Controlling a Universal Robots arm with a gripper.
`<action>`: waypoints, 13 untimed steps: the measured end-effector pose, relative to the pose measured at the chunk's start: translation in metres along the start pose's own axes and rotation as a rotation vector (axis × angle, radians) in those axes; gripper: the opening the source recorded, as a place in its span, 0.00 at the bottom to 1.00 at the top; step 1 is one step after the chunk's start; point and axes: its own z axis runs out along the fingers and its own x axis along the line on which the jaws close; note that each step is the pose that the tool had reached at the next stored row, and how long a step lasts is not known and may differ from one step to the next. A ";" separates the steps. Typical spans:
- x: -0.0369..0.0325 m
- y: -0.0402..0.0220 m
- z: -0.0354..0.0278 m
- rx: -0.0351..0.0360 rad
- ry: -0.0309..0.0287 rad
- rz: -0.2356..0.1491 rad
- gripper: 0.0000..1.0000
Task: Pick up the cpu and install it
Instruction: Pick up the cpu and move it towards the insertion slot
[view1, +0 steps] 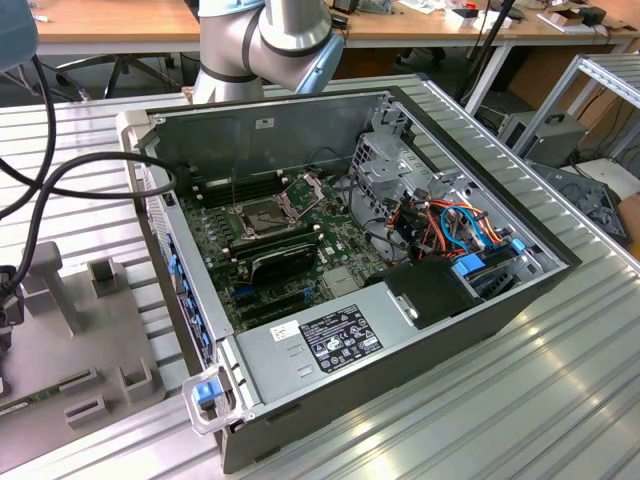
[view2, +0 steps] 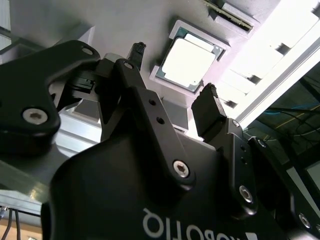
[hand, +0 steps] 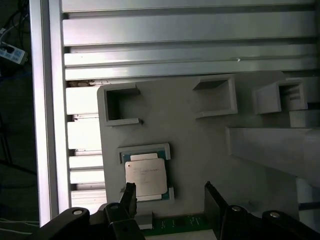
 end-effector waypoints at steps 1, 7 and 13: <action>0.0000 0.0000 0.0005 0.0000 0.0000 0.000 0.66; 0.0002 -0.0003 0.0028 0.0001 0.0004 -0.008 0.66; 0.0005 -0.0007 0.0048 -0.0013 0.0024 -0.065 0.66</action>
